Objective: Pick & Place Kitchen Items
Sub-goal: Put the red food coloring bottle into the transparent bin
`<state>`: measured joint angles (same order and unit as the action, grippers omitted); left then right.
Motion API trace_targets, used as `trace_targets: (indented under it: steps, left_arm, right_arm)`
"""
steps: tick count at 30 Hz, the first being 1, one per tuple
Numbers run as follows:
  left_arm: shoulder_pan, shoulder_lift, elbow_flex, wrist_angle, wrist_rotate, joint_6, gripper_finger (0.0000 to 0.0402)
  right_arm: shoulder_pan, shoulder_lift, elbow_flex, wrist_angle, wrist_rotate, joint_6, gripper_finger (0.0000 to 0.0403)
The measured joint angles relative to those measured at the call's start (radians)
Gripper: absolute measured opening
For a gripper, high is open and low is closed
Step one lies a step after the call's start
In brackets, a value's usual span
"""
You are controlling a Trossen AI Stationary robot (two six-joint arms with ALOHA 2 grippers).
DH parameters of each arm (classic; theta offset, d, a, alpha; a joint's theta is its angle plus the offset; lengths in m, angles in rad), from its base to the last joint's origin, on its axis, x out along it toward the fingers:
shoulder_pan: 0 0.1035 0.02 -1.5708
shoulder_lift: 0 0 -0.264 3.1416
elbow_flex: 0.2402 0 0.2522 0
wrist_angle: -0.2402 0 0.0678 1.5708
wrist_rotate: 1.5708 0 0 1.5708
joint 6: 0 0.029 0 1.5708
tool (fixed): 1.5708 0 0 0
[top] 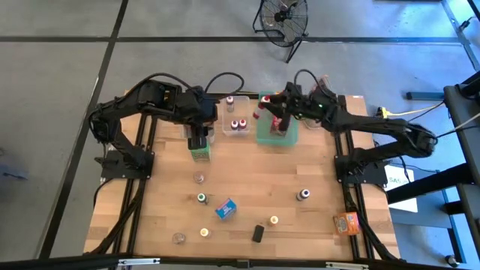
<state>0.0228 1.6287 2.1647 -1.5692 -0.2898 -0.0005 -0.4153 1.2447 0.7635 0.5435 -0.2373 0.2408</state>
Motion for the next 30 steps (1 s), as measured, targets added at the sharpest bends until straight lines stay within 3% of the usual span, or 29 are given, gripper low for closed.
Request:
trace_targets:
  steps: [4, 11, 16, 23, 30]
  left_arm:
    - [0.009, 0.000, 0.000, -0.001, 0.051, -0.002, 0.0198]
    - [0.012, 0.000, 0.000, -0.002, 0.095, 0.003, 0.0198]
    - [0.012, 0.000, 0.000, -0.002, 0.110, 0.003, 0.0198]
    - [0.012, 0.000, 0.000, -0.002, 0.113, 0.005, 0.0198]
    - [0.034, 0.000, 0.000, -0.002, 0.124, 0.048, 0.0198]
  right_arm:
    - [-0.030, 0.110, 0.012, 0.100, -0.037, 0.017, 0.0123]
    - [-0.028, 0.282, 0.169, 0.044, -0.038, -0.061, 0.0123]
    - [-0.048, 0.335, 0.250, -0.009, 0.062, -0.068, 0.0123]
    - [-0.102, 0.402, 0.267, -0.020, 0.076, -0.042, 0.0123]
    - [-0.122, 0.504, 0.267, 0.041, 0.008, -0.023, 0.0123]
